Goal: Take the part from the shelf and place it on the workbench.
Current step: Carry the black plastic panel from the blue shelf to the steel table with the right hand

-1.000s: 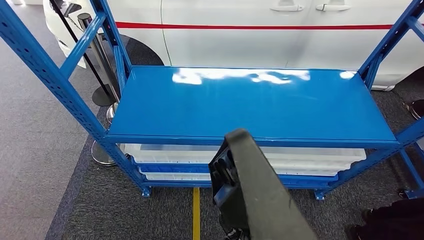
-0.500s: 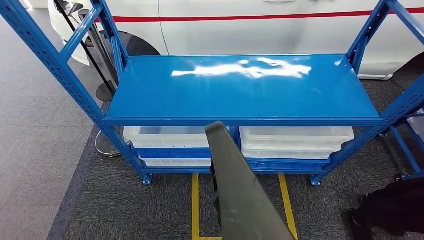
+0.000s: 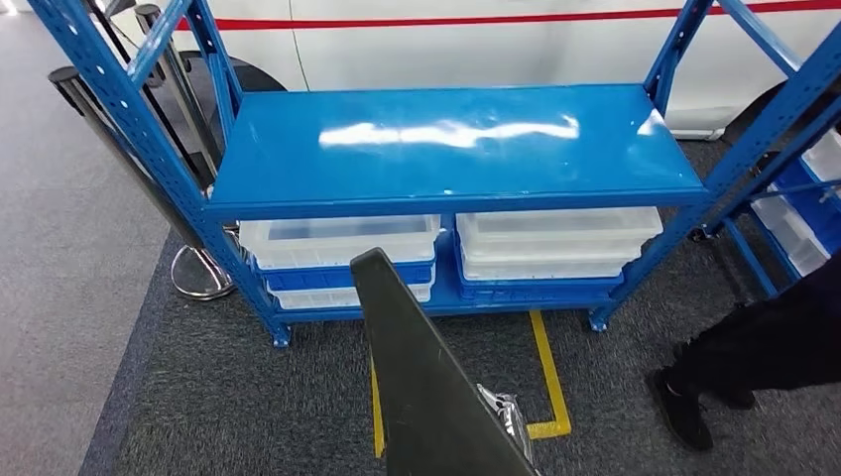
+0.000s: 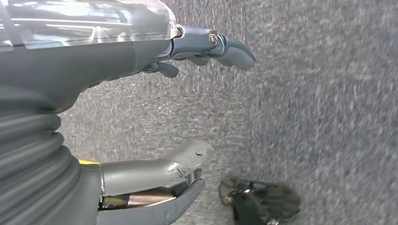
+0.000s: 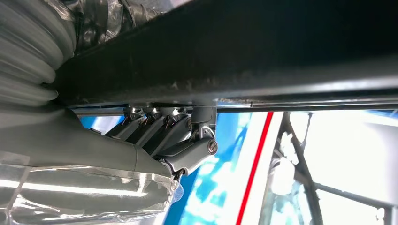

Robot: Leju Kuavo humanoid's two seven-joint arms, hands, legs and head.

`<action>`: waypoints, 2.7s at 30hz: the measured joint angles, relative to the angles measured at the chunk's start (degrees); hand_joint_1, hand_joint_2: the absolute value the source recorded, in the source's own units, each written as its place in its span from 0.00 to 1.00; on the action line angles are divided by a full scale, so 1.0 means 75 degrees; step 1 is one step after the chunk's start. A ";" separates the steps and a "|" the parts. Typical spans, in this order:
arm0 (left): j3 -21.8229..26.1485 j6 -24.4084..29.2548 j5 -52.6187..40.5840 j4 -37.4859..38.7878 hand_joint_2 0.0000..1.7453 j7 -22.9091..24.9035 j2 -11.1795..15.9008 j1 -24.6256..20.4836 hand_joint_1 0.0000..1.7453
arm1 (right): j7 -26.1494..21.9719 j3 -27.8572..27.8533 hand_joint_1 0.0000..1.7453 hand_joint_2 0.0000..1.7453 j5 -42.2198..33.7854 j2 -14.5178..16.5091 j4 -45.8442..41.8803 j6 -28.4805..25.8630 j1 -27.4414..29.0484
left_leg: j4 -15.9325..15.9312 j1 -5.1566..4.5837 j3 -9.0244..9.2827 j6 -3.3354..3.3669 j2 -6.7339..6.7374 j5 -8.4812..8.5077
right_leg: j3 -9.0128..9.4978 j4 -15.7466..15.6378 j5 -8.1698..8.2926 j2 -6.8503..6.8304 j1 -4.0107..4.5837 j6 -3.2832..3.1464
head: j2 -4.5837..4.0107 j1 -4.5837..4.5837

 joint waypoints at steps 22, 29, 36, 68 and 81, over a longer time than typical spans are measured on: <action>0.0004 0.0019 0.0010 -0.0001 1.00 0.0035 0.0006 0.0039 0.00 | -0.0052 -0.0100 1.00 1.00 -0.0239 0.0012 0.0071 0.0078 0.0129 | 0.0051 -0.0057 0.0439 -0.0081 -0.0954 -0.0344 | 0.0723 -0.2095 0.0729 0.0832 0.0073 -0.0354 | 0.0002 -0.0004; 0.0009 0.0015 0.0007 0.0000 1.00 0.0026 -0.0026 0.0055 0.00 | -0.0104 -0.0159 1.00 1.00 -0.0440 0.0007 0.0074 0.0089 0.0191 | -0.0141 0.0019 0.0355 0.0003 -0.0163 -0.0159 | -0.0206 -0.0139 -0.0242 0.0041 -0.0019 -0.0071 | 0.0000 0.0001; 0.0009 0.0007 0.0000 -0.0003 1.00 0.0019 -0.0051 0.0010 0.00 | -0.0158 -0.0237 1.00 1.00 -0.0484 0.0006 0.0068 0.0095 0.0245 | 0.0189 0.0041 0.0263 -0.0355 0.0358 -0.0343 | 0.0791 -0.1959 0.0485 -0.0365 -0.0020 -0.0195 | 0.0001 -0.0010; 0.0012 -0.0026 0.0000 0.0000 1.00 0.0004 -0.0114 -0.0015 0.00 | -0.0162 -0.0313 1.00 1.00 -0.0484 0.0009 0.0069 0.0079 0.0297 | 0.0189 -0.0018 0.0378 -0.0339 0.0423 -0.0510 | 0.0657 -0.1987 0.0573 -0.0307 0.0057 -0.0341 | 0.0001 -0.0011; 0.0020 -0.0090 0.0012 0.0000 1.00 0.0025 -0.0089 0.0032 0.00 | -0.0160 -0.0319 1.00 1.00 -0.0471 0.0073 0.0165 0.0080 0.0258 | 0.0309 0.0036 0.0222 -0.0250 -0.1154 -0.0502 | 0.0483 -0.1941 0.0748 0.0902 0.0045 -0.0375 | 0.0001 -0.0011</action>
